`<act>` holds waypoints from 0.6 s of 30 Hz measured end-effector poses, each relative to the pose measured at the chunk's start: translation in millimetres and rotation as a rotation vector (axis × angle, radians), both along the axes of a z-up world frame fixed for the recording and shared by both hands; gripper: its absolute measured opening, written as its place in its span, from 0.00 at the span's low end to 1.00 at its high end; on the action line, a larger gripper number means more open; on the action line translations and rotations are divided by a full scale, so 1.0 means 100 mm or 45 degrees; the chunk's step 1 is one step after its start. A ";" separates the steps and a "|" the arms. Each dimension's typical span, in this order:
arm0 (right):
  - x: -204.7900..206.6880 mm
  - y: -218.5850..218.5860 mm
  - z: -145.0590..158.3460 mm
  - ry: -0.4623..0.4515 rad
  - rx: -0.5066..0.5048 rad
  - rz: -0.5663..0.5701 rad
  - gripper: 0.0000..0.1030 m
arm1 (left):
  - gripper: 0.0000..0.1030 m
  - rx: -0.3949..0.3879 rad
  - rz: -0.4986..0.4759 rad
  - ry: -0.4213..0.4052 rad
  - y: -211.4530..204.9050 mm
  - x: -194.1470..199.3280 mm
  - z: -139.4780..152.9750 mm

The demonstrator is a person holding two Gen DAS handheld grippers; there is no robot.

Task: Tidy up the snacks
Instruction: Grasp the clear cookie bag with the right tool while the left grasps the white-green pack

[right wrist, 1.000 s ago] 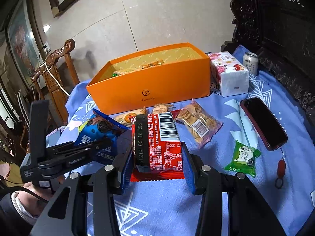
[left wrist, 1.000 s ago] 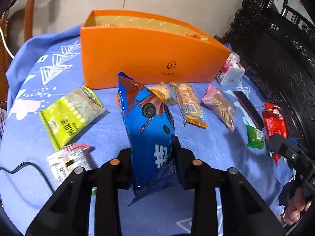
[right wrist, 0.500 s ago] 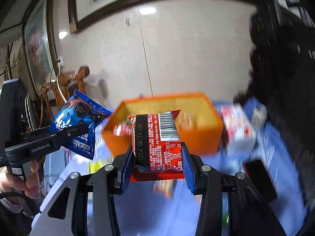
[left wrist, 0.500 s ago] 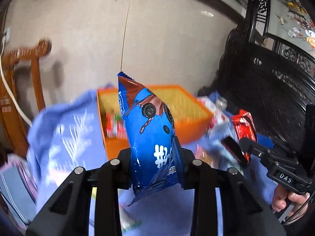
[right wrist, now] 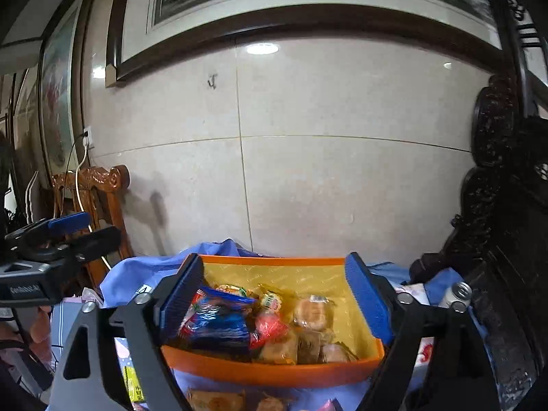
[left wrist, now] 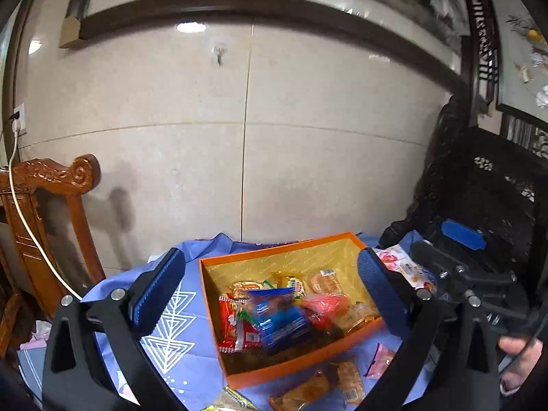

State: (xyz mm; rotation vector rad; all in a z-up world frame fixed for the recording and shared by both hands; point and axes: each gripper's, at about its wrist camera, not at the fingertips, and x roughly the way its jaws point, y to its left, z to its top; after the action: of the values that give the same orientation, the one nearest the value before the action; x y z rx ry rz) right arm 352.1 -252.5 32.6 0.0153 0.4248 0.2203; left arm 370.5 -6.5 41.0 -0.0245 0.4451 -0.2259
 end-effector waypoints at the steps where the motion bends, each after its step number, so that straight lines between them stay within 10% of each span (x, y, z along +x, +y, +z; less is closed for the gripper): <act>1: -0.05 -0.02 0.00 0.006 0.006 -0.005 0.89 | 0.96 0.004 0.001 0.002 0.02 -0.05 -0.01; 10: -0.73 -0.24 -0.13 0.030 -0.043 0.004 0.96 | 0.96 0.037 -0.039 0.018 0.07 -0.75 -0.16; 18: -0.85 -0.43 -1.08 0.317 -0.171 0.076 0.96 | 0.96 0.090 -0.078 0.146 0.12 -1.41 -1.01</act>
State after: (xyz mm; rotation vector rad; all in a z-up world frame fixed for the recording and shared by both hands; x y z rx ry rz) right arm 267.5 -295.3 -75.8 -0.1030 0.6876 0.2489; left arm 229.8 5.4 -60.0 0.0456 0.5680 -0.2699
